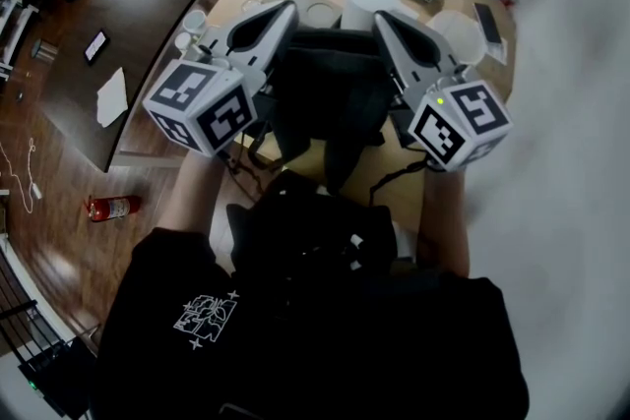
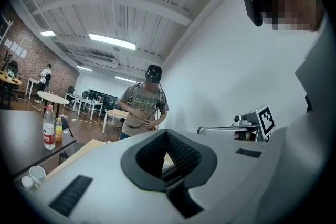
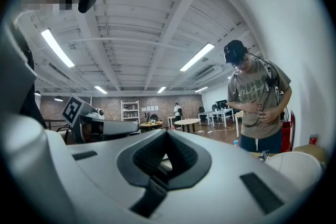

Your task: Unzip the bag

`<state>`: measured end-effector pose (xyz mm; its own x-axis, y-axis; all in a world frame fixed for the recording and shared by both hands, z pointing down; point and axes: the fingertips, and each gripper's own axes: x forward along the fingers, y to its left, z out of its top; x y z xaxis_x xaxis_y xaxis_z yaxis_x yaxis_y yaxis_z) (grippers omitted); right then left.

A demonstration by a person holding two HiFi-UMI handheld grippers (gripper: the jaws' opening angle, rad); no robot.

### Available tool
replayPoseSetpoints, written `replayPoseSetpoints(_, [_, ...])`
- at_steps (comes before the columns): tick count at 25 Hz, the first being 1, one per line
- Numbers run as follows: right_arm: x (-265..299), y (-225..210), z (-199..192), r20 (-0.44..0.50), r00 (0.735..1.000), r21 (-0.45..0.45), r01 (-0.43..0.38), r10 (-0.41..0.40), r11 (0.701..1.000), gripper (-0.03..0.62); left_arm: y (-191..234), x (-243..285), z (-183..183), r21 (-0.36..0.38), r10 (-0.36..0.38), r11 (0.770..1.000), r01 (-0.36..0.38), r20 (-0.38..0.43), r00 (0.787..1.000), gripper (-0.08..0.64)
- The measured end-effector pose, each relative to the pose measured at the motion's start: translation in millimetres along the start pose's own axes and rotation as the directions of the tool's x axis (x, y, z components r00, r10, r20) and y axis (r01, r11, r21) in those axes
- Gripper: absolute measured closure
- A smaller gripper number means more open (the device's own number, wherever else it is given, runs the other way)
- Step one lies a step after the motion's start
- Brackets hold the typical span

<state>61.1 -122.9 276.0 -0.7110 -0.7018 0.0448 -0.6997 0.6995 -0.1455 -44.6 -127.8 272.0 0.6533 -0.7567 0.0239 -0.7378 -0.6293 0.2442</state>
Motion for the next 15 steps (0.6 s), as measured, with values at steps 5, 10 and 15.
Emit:
replayPoseSetpoints(5, [1.3,1.3,-0.4,0.0,1.0,0.001,0.0,0.0,1.0,0.574,-0.8,-1.0,-0.6,-0.005,-0.001,1.0,0.001,0.0,1.0,0.561])
replayPoseSetpoints(10, [0.8,1.2,-1.0,0.0,1.0,0.002,0.004,-0.004,1.0,0.574,-1.8,-2.1,-1.2,0.001,-0.001,1.0,0.001,-0.002,1.0,0.561])
replayPoseSetpoints(15, [0.2,1.4,-2.7,-0.003,1.0,0.0,0.006,-0.006,1.0,0.574,0.2,-3.1,-3.2,-0.003,0.0,1.0,0.0,-0.001,1.0,0.56])
